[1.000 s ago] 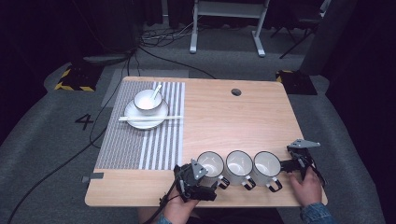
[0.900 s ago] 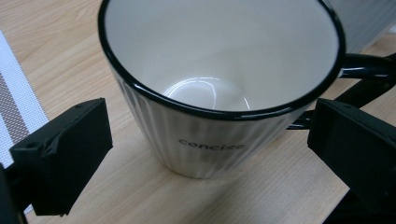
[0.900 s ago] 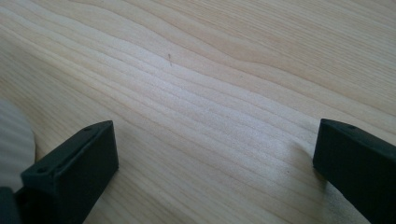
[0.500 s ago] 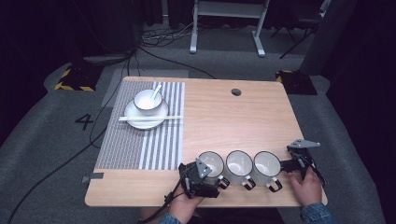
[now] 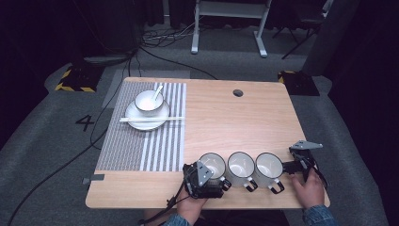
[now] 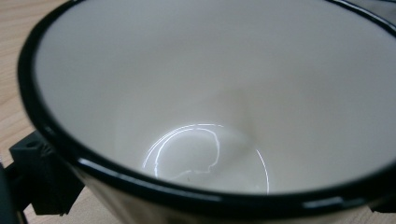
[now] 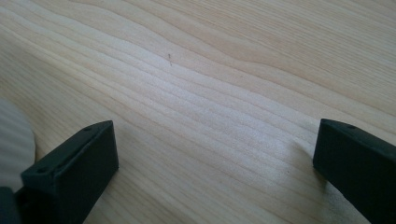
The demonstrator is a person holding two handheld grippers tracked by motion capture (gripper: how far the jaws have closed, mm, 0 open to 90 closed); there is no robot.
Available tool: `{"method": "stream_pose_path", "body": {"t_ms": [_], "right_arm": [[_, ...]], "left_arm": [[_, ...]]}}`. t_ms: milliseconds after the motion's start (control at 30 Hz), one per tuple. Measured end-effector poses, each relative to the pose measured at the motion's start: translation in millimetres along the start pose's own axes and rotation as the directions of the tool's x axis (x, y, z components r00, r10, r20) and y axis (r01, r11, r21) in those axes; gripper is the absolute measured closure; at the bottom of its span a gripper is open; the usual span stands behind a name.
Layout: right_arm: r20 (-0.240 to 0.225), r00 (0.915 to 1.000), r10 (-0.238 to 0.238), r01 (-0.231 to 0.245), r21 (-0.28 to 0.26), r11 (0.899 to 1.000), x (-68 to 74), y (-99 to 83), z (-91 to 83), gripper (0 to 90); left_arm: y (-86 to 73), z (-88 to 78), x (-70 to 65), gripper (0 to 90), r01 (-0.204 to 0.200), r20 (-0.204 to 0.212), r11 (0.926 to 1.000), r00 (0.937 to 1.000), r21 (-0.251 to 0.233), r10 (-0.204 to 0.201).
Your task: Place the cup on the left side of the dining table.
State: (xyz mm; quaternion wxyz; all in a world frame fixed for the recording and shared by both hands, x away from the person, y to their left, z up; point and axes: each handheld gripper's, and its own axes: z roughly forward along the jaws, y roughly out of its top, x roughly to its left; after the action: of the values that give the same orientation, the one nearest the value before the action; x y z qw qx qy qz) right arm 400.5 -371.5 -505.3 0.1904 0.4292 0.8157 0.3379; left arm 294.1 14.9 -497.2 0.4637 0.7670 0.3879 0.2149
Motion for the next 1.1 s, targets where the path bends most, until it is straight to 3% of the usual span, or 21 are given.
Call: {"method": "stream_pose_path", "body": {"t_ms": [300,467,567,900,1100], "right_arm": [[0.0,1.0,0.0,0.0,0.0,1.0,0.0,0.0,0.0,0.2],[0.0,1.0,0.0,0.0,0.0,1.0,0.0,0.1,0.0,0.2],[0.0,1.0,0.0,0.0,0.0,1.0,0.0,0.0,0.0,0.2],[0.0,1.0,0.0,0.0,0.0,1.0,0.0,0.0,0.0,0.2],[0.0,1.0,0.0,0.0,0.0,1.0,0.0,0.0,0.0,0.2]], "left_arm": [[-0.2,0.5,-1.7,0.3,-0.002,-0.006,1.0,1.0,-0.006,0.002],[0.5,-1.7,2.0,1.5,-0.035,0.004,0.9993,0.9994,0.011,0.035],[1.8,-3.6,3.2,1.7,-0.029,-0.001,0.9996,0.9996,0.002,0.029],[18.7,-22.5,7.1,1.6,-0.006,0.015,0.9997,0.9999,-0.026,0.006],[28.5,-33.9,10.7,1.5,-0.027,-0.003,0.9985,0.9996,-0.048,0.027]]}}
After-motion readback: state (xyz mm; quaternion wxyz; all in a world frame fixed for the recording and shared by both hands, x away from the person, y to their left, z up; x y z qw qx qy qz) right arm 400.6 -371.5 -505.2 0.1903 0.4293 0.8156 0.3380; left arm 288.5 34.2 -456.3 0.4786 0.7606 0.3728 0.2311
